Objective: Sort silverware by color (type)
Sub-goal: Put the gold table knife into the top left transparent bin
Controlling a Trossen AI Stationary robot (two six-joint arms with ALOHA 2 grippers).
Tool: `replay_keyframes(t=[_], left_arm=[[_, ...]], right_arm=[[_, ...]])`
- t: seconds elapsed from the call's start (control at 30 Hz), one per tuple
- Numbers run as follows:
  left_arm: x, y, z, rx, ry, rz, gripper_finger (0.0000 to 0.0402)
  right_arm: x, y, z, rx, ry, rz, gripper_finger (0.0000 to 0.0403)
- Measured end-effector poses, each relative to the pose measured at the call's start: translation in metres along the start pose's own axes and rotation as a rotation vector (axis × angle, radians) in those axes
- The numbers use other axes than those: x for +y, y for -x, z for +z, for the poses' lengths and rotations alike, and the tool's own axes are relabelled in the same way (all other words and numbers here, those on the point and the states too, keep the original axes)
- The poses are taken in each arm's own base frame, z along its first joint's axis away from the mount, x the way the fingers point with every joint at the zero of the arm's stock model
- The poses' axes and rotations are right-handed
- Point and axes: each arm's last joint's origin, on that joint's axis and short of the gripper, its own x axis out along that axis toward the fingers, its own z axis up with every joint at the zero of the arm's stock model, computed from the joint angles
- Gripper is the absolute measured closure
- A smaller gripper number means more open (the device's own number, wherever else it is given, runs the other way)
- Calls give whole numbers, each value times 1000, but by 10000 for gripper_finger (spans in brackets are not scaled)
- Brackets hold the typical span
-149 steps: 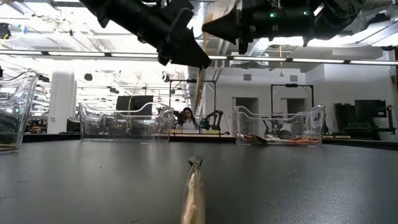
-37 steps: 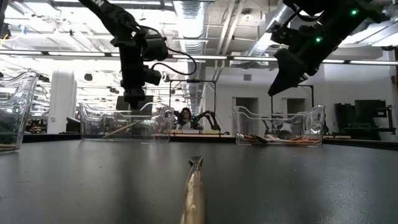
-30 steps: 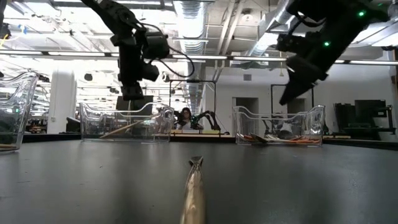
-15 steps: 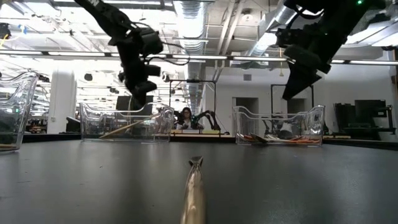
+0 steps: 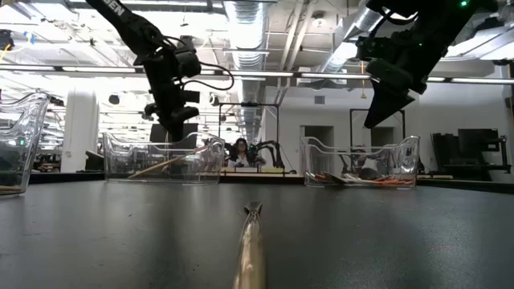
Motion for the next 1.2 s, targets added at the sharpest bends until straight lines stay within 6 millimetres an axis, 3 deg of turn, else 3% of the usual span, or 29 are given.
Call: replay_keyframes(t=[0.57,0.77,1.03,1.2], left_arm=[[0,-11,-6,-52,134,77,401],[-7,-32,-11,21,174,95,401],[-18,-57,-15,81,136,124,401],[-27,-50,-17,104,-38,21,401]], right_arm=[[1,0,2,-27,-14,1,310],[1,0,3,-30,-15,3,310],[1,0,3,-29,2,3,310],[0,0,1,-17,22,-8,310]])
